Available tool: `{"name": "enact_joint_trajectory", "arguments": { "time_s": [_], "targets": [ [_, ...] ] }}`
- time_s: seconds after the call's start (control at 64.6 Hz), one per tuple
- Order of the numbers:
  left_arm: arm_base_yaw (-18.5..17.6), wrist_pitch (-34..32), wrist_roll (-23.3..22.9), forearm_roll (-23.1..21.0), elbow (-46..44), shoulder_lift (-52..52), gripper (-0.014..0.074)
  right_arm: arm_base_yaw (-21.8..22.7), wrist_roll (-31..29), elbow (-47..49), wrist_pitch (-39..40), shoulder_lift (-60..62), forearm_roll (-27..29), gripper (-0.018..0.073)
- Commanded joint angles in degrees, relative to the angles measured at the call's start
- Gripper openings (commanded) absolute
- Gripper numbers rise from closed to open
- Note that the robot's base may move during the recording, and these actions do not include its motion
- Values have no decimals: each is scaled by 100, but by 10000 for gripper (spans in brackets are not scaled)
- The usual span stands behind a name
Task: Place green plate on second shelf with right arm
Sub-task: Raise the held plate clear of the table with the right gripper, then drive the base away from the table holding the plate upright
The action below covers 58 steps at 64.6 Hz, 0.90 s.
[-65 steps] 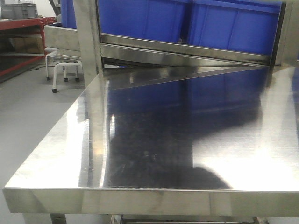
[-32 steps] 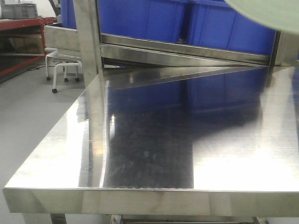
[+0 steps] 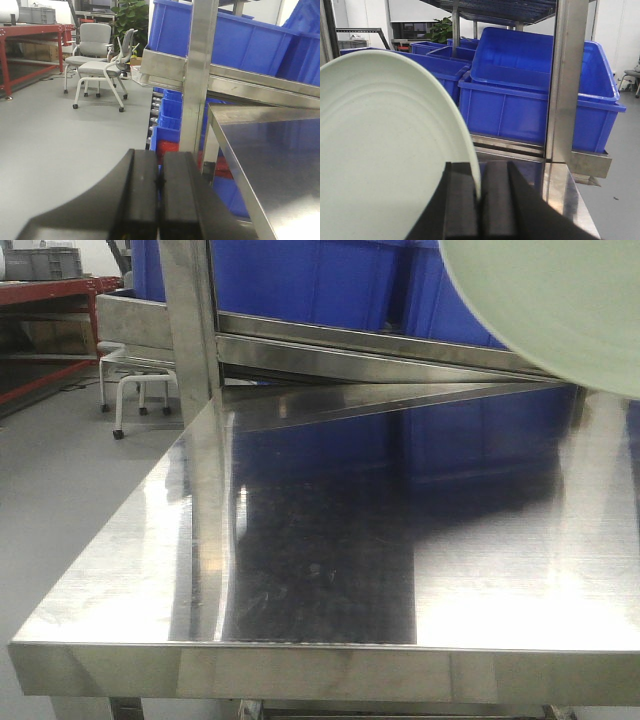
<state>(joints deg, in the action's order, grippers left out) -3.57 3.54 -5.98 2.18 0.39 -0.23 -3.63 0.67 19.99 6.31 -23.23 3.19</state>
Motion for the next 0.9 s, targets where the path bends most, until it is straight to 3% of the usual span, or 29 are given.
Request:
{"name": "enact_joint_trajectory", "arguments": {
  "time_s": [0.0,0.882],
  "targets": [
    [-2,-472,-25,-16,234,-99,131,-7,20,183,707,-6,-15,30],
    [-2,-472,-25,-16,234,-99,131,-7,20,183,700,-16,-15,30]
  ]
}}
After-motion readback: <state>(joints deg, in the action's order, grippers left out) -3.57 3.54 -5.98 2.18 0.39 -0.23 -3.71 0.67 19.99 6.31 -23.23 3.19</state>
